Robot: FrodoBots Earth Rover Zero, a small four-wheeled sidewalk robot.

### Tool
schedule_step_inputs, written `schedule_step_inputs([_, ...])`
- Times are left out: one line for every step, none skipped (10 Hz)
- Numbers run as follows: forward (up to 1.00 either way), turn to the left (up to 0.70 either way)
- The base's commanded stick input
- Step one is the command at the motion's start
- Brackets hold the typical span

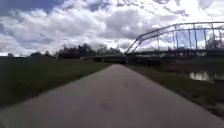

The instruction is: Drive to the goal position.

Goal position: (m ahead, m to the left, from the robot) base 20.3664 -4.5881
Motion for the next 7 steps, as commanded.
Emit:
schedule_step_inputs([1.0, 0.0])
schedule_step_inputs([1.0, 0.0])
schedule_step_inputs([1.0, 0.0])
schedule_step_inputs([1.0, 0.0])
schedule_step_inputs([1.0, 0.0])
schedule_step_inputs([1.0, 0.0])
schedule_step_inputs([1.0, 0.0])
